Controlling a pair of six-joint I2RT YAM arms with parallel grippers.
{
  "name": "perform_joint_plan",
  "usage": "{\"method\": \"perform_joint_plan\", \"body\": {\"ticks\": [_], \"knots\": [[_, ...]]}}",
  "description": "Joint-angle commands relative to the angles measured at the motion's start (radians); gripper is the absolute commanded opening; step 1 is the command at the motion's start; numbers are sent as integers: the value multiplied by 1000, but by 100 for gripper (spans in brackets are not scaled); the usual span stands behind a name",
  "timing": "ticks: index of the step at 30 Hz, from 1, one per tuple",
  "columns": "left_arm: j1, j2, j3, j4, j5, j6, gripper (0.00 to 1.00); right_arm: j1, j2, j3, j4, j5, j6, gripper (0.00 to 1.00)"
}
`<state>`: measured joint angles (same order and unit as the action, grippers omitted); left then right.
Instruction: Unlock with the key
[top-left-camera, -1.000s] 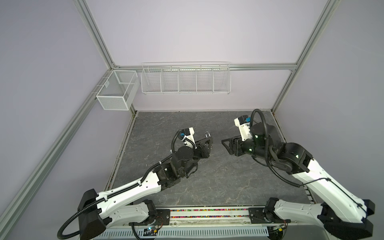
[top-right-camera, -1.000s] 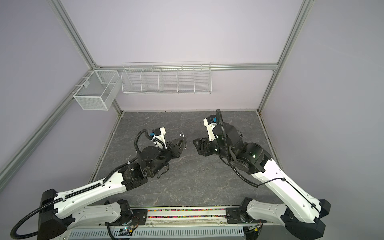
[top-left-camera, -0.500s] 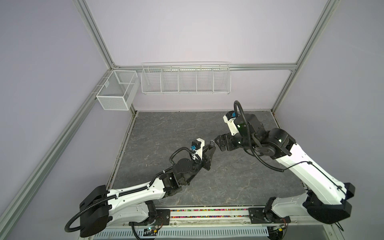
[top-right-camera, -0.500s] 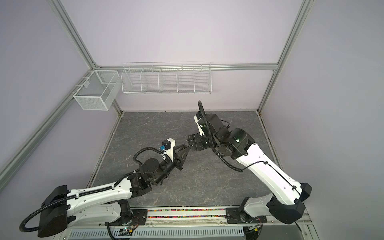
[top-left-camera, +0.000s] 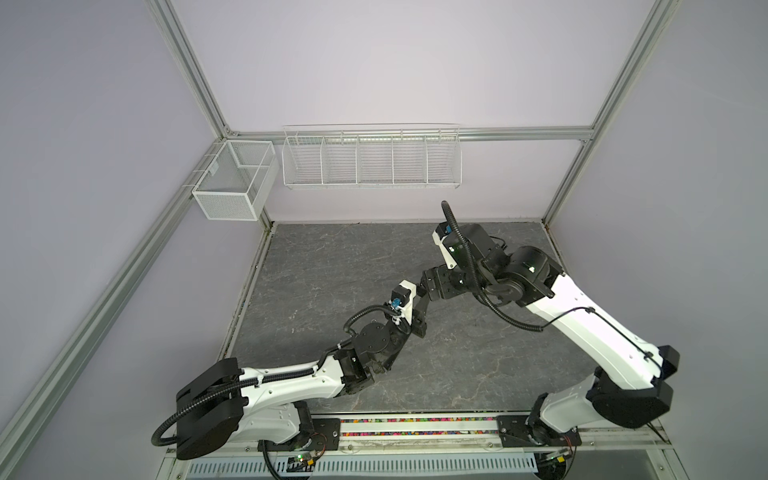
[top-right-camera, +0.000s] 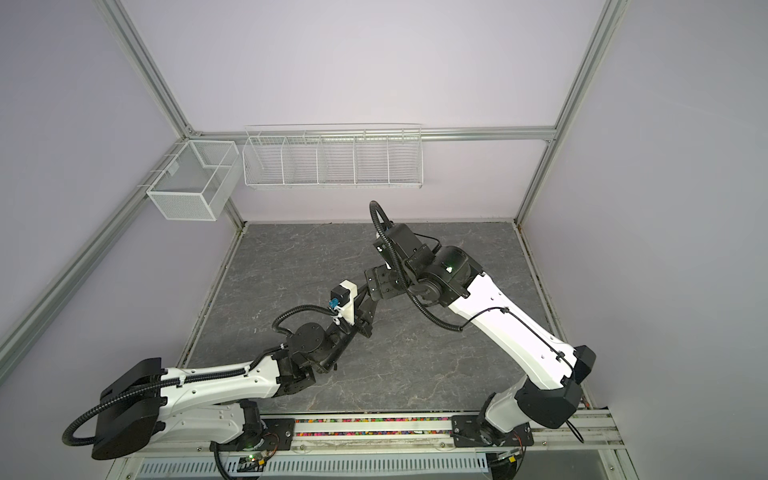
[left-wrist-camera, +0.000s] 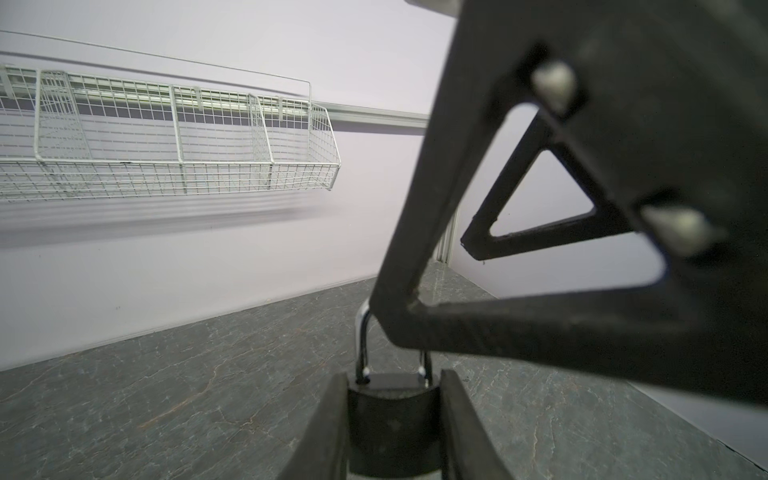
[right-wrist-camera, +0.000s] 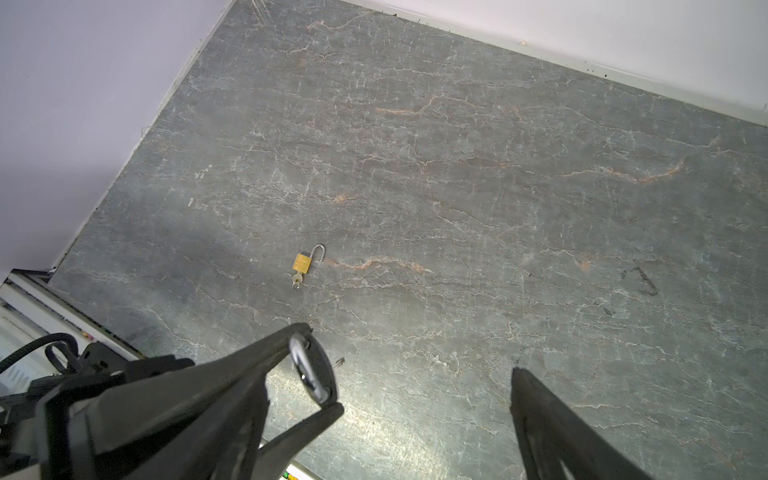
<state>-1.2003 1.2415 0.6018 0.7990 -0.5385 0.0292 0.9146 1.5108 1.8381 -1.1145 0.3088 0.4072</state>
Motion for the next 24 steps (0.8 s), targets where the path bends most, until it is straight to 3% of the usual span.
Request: {"method": "perform_joint_plan", "body": {"ticks": [1,18,24], "knots": [[-8,4,-8,62,-18,39,0,10,26,32,-25,37,-1,93],[-14,-14,-94,161,26,127,0,11,85,81,-105,171,17,94],[-13,-36,-120,190,55,141,0,6,84,88,-118,151,-3,94]]}}
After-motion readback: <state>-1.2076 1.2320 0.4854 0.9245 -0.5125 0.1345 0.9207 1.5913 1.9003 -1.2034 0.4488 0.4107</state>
